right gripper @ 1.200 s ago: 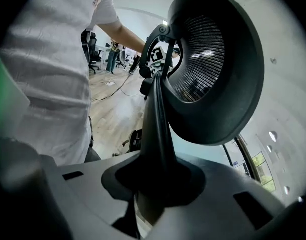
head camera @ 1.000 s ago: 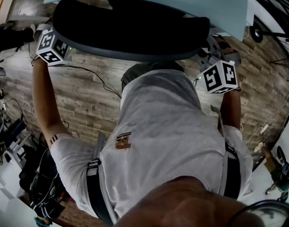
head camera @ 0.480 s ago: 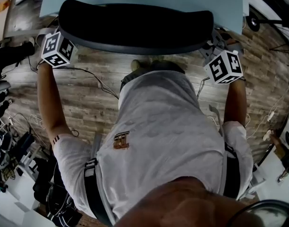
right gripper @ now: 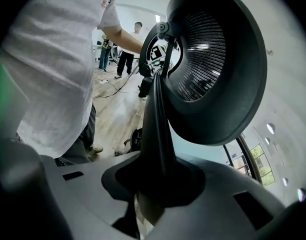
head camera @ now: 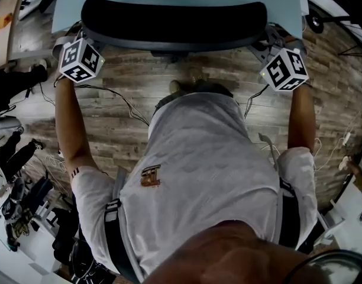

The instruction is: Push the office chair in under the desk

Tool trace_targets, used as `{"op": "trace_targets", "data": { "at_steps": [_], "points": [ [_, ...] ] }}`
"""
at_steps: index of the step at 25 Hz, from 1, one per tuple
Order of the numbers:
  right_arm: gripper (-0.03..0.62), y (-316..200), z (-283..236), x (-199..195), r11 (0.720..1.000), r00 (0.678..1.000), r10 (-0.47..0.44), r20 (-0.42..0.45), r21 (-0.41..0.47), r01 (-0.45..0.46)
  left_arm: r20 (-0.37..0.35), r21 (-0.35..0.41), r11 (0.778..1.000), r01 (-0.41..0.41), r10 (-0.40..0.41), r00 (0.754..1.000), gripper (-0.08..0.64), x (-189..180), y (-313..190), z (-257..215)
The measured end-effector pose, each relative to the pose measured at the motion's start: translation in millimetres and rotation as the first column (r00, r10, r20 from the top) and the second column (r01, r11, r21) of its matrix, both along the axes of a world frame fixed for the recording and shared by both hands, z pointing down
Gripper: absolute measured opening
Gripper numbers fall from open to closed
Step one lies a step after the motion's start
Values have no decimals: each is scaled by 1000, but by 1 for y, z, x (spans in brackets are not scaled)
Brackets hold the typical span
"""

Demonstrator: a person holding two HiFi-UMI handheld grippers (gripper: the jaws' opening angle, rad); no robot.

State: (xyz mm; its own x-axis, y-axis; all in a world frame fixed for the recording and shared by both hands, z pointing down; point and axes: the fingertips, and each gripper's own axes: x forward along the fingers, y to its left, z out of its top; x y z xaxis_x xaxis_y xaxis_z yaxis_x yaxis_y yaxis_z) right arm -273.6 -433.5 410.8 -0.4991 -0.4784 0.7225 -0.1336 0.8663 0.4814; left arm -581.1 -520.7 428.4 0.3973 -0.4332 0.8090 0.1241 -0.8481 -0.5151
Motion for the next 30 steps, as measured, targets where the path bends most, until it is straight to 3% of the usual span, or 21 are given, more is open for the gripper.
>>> {"op": "trace_targets", "data": {
  "at_steps": [10, 14, 18, 22, 27, 30],
  "points": [
    [105, -16, 1, 7, 1000, 1000, 8, 6, 2, -8, -17, 18, 1000, -7, 7, 1000, 135, 9, -18, -1],
    [121, -22, 1, 8, 999, 999, 35, 16, 8, -35, -110, 82, 996, 28, -19, 994, 181, 16, -26, -6],
    [169, -26, -2, 12, 992, 993, 112, 27, 47, -114, -257, 148, 984, 95, -54, 965, 232, 17, -26, -18],
    [213, -29, -6, 20, 981, 981, 183, 57, 61, -186, -405, 181, 970, 161, -75, 911, 291, 11, -23, -33],
    [225, -17, -26, 32, 956, 953, 268, 142, 83, -281, -469, 204, 963, 179, -64, 881, 302, 3, -3, -52],
    [225, -2, -46, 34, 949, 940, 262, 220, 118, -292, -499, 240, 956, 172, -31, 866, 302, -2, 15, -74]
  ]
}}
